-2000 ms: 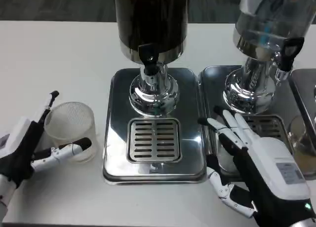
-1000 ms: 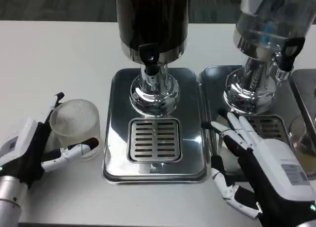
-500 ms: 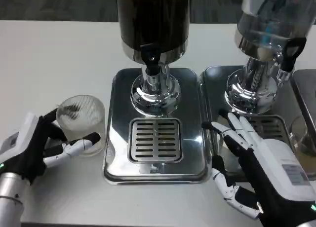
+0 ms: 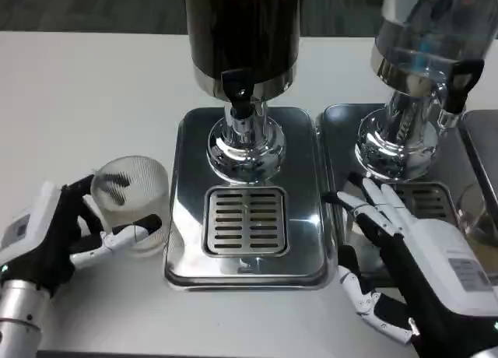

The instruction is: Grasp the cup under the faucet to collect the drink, then remove the cup.

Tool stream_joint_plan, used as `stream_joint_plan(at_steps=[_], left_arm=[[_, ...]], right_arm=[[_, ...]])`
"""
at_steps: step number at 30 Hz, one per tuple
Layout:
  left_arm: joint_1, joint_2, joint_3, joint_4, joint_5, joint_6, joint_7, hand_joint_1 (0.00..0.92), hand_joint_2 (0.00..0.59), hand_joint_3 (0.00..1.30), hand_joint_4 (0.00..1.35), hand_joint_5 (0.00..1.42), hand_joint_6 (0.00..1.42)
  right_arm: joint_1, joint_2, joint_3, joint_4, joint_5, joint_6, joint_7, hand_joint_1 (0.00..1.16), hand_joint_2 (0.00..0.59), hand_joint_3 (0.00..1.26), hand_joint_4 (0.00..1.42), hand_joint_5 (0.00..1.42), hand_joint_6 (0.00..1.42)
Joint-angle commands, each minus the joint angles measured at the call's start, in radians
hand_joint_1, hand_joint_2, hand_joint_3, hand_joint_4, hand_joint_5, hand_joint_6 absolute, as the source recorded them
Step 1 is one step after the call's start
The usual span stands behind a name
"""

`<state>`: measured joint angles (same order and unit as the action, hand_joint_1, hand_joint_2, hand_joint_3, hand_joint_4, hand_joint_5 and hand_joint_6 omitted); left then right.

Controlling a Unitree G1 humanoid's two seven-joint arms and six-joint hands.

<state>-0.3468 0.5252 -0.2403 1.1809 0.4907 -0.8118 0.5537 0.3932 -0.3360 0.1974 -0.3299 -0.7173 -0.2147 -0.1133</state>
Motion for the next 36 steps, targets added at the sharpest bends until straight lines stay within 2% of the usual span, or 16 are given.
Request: stream_joint_plan(at_steps=[1, 21, 36], left_arm=[[0.020, -0.003, -0.006, -0.004, 0.018, -0.030, 0.040, 0.426, 0.166, 0.61, 0.66, 0.92, 1.20], [0.071, 0.056, 0.045, -0.103, 0.013, -0.119, 0.084, 0.428, 0.159, 0.63, 0.68, 0.94, 1.23], [0.059, 0.048, 0.068, -0.222, 0.044, -0.109, 0.049, 0.430, 0.158, 0.63, 0.68, 0.94, 1.23]], right_arm=[[0.002, -0.009, -0.007, -0.007, 0.014, -0.014, 0.007, 0.57, 0.586, 0.19, 0.02, 0.00, 0.14], [0.000, -0.004, 0.001, 0.002, 0.024, -0.020, 0.000, 0.59, 0.586, 0.18, 0.04, 0.00, 0.14], [0.006, 0.007, 0.003, -0.002, 0.025, -0.022, -0.004, 0.60, 0.586, 0.18, 0.04, 0.00, 0.14]])
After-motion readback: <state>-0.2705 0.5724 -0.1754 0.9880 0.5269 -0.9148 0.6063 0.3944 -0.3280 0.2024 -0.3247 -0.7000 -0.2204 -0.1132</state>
